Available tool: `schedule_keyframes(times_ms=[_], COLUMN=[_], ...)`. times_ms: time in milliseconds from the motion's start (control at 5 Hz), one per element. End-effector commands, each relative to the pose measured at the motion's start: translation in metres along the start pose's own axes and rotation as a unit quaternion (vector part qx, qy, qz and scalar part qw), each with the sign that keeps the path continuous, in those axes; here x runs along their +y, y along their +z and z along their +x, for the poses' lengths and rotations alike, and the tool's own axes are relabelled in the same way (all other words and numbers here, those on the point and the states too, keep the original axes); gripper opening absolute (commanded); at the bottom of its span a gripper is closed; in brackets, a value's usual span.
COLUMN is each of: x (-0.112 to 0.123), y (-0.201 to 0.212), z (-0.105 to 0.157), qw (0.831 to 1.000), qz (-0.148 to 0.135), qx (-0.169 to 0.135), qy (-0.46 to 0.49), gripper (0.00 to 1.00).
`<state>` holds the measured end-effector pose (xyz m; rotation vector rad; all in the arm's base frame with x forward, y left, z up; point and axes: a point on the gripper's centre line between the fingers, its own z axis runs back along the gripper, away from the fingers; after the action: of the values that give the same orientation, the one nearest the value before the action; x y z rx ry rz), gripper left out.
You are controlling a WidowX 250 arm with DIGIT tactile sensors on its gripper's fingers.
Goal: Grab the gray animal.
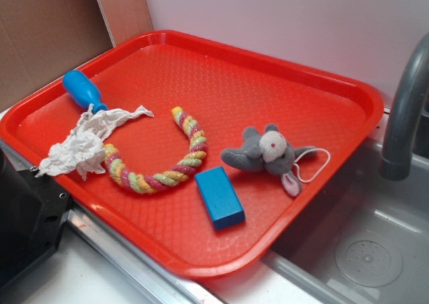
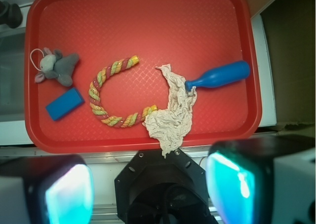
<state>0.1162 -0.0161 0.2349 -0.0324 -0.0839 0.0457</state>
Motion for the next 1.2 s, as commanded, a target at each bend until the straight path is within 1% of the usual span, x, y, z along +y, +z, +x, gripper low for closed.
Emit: schedule_keyframes(times_ms=[0,200,400,600,800,1000], x=[0.000,-0.050,-0.102,-0.126,-0.129,-0.123], y=[0.000,-0.036,-0.072,-0.108,-0.142,-0.165], z=[0.000,0.023,0.039,0.046,0.055,0.075], qw=[1.000,0.993,0.974,0.943,0.929,0.922], qz=[0.000,0.001,-0.026,-0.026,-0.012,-0.008], qx=[0.000,-0.006,-0.009,0.002,0.026,0.036], qy=[0.000,-0.115,-0.224,-0.331,-0.368,-0.387], gripper=[1.00,1.00,1.00,1.00,1.00,1.00])
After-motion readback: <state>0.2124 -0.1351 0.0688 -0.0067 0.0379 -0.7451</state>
